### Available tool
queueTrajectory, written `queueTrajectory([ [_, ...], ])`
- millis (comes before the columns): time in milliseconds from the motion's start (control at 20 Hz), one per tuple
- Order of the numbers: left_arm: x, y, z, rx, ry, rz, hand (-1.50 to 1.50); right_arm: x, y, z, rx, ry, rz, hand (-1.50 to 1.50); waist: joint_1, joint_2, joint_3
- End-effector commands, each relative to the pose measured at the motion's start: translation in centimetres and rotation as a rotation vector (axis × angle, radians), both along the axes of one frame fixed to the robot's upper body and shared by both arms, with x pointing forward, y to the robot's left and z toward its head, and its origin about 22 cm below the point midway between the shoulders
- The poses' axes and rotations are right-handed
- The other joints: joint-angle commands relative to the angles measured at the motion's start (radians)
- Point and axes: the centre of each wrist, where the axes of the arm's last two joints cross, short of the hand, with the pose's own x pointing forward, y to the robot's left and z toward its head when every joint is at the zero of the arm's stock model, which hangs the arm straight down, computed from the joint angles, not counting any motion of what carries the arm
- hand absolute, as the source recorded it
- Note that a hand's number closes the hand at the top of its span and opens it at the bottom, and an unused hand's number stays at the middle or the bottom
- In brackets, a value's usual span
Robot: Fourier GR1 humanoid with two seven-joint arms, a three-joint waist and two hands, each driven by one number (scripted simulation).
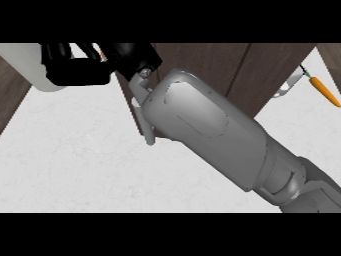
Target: Pick up the wine, place it into the cabinet and close the cabinet
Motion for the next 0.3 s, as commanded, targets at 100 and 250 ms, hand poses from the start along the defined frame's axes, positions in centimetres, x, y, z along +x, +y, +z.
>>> queueTrajectory([
  [100, 0.2, -0.5, 0.4, 0.005, -0.007, -0.006, 1.50, 5.7, -6.9, -3.8, -0.060, 0.113, -0.291, 1.50, -0.030, 0.074, 0.019],
  [250, 0.2, -0.4, 0.4, 0.002, 0.001, -0.003, 1.50, 5.8, -7.0, -4.1, -0.046, 0.120, -0.272, 1.50, -0.031, 0.074, 0.019],
])
